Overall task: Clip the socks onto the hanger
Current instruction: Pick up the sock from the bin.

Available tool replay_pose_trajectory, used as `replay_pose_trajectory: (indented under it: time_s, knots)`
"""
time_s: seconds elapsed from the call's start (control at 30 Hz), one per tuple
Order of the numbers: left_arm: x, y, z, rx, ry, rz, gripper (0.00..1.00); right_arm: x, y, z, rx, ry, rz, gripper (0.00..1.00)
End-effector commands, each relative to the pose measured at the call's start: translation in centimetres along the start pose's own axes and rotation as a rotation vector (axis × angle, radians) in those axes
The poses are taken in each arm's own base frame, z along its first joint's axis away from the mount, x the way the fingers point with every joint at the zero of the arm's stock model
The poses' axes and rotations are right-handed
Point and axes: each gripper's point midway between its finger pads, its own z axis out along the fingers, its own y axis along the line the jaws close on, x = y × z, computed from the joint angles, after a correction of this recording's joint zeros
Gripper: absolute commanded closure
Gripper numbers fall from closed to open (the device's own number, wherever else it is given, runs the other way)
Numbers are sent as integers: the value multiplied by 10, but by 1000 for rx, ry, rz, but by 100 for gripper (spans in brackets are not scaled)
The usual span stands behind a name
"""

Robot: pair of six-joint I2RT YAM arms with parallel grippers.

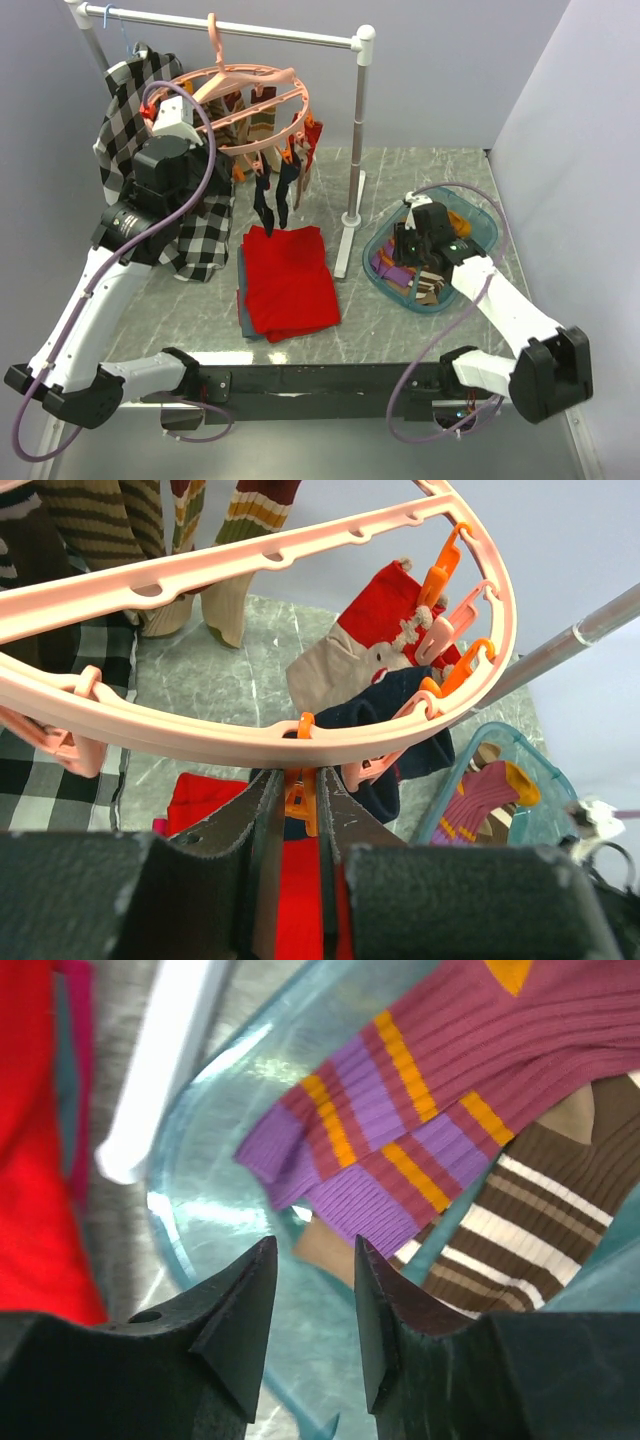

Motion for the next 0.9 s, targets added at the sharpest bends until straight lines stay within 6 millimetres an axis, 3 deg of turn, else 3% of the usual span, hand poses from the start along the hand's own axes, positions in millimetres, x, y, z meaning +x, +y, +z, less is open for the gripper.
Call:
replay_pose_trajectory:
  time_s: [0.0, 0.23, 0.5, 0.67, 0.77, 0.87]
  knots:
    - [-11, -5, -7, 33, -45, 8, 81, 1, -8, 22, 29, 33, -44, 58]
    - [-8, -5, -8, 39, -36, 3, 81, 8, 5, 46, -65, 110, -145, 62]
    - [-8, -6, -8, 43, -34, 2, 81, 10, 22, 76, -113, 160, -240, 56]
    - [-9, -4, -9, 35, -35, 4, 81, 27, 16, 96, -92, 233, -248, 56]
    - [-8, -4, -9, 33, -33, 7, 81, 41, 8, 104, -60, 281, -241, 60]
    - [-9, -4, -9, 30, -36, 6, 81, 50, 4, 106, -45, 307, -239, 73]
